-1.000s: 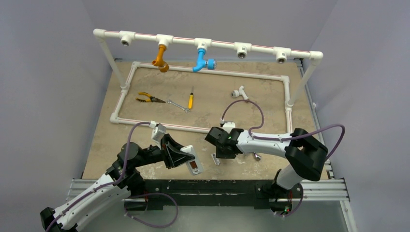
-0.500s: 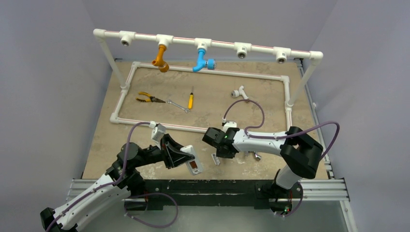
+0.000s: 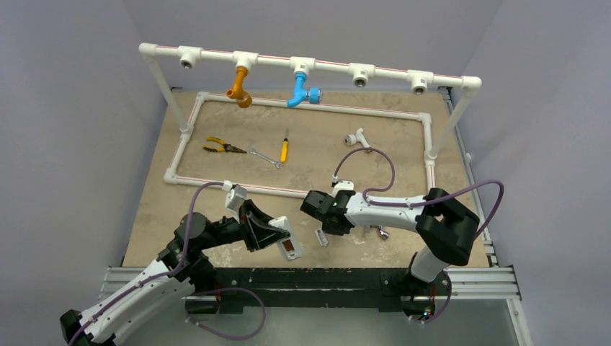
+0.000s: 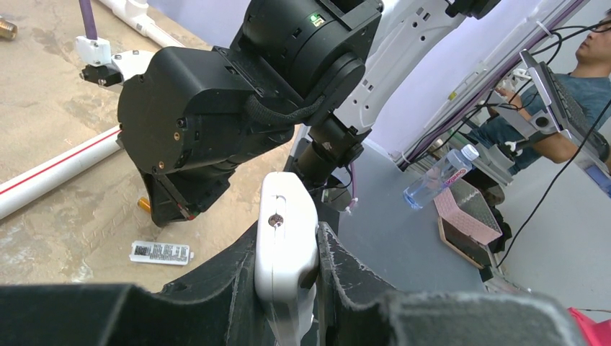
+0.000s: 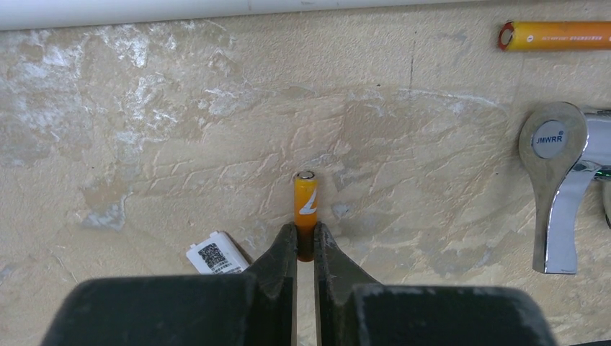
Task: Load the batteries into the remote control
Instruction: Pick up the battery from the center of the board, then load the battery into the remote control.
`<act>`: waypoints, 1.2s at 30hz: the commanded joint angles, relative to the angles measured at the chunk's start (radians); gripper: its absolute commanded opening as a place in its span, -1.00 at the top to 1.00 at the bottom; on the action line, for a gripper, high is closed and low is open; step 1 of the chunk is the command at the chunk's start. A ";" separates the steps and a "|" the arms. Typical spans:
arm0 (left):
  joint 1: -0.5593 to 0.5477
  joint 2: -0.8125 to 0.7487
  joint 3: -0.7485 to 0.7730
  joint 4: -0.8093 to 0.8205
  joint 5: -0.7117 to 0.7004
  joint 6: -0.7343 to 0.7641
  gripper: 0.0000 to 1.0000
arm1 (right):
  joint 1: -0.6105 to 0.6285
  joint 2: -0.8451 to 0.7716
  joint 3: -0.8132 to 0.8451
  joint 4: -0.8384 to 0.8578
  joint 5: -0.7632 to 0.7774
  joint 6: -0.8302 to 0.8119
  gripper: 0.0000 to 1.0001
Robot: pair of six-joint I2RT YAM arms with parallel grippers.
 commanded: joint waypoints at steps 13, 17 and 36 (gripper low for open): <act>-0.001 0.064 0.056 -0.037 -0.139 -0.073 1.00 | 0.024 -0.439 -0.188 0.172 0.026 -0.379 1.00; -0.002 0.104 0.041 0.037 -0.140 -0.117 1.00 | 0.025 -0.629 -0.200 0.229 -0.052 -0.558 1.00; -0.001 0.439 -0.102 0.550 -0.251 -0.432 1.00 | 0.030 -0.743 0.059 0.208 -0.432 -0.836 1.00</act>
